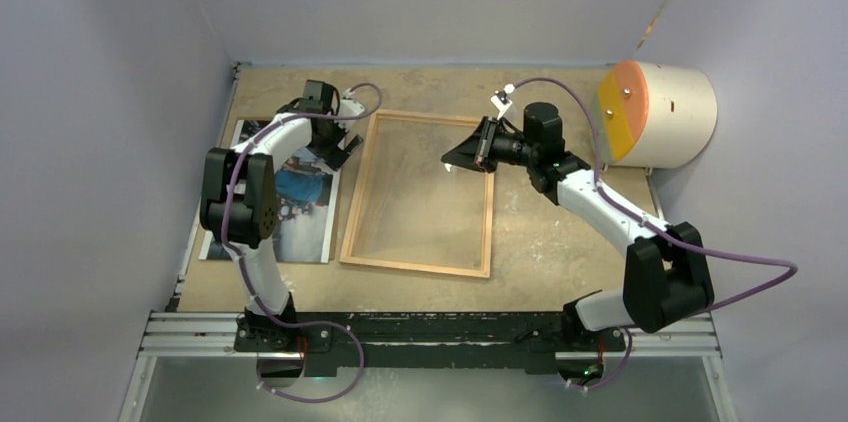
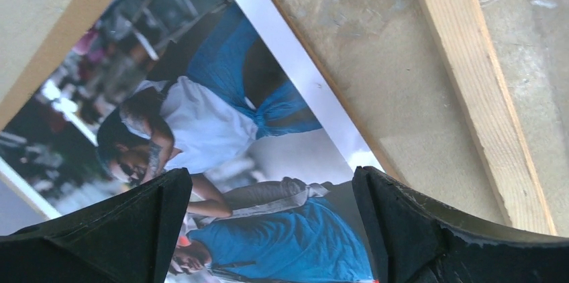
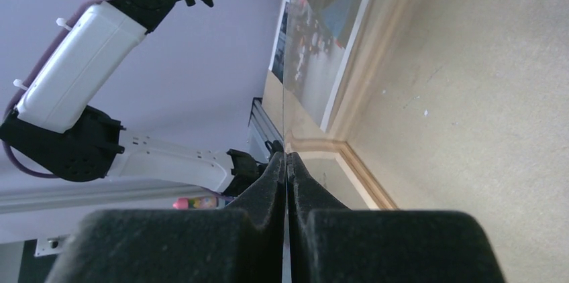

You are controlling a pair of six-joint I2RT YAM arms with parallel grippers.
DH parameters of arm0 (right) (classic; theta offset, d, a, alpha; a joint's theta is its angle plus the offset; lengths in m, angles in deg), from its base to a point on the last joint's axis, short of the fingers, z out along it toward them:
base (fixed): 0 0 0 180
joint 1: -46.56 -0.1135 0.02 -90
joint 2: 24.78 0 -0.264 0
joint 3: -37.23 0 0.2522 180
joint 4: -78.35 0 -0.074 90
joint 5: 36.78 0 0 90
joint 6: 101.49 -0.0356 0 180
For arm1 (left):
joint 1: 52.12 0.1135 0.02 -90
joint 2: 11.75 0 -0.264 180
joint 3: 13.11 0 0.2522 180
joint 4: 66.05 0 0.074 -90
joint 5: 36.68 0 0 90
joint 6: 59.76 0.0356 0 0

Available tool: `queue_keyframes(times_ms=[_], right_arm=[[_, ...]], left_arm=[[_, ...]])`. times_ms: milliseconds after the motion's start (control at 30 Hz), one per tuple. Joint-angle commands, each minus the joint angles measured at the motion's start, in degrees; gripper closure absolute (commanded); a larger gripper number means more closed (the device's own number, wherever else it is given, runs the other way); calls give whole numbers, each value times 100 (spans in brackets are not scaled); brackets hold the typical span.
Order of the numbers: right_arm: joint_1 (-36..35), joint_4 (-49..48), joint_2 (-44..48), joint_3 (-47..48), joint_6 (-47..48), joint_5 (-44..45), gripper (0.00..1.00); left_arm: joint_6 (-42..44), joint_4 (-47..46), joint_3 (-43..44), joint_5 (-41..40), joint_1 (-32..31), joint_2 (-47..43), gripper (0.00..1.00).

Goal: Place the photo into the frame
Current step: Place the photo frame item in the photo frame.

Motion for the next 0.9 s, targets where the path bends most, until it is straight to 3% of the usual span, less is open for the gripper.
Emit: queue_keyframes(times_ms=[0,333,533,633,867], right_arm=[[-54,-157,64,496,19,-159,100],[-473,105,61,1237,242,122,100],[-581,4,122,1574,63,95,100],[-581,-234,188,1508,-76,67,100],[-581,47,-44,749,529,123,100]], left_arm=[[-185,-52,-173,483,45,-273,2],[-353,63,-124,707,151,-422,2],[-857,11,580,530,877,-406,2],[-886,29,805,429,1217,-394,2],[-631,-16,435,499,1249,-554,1]])
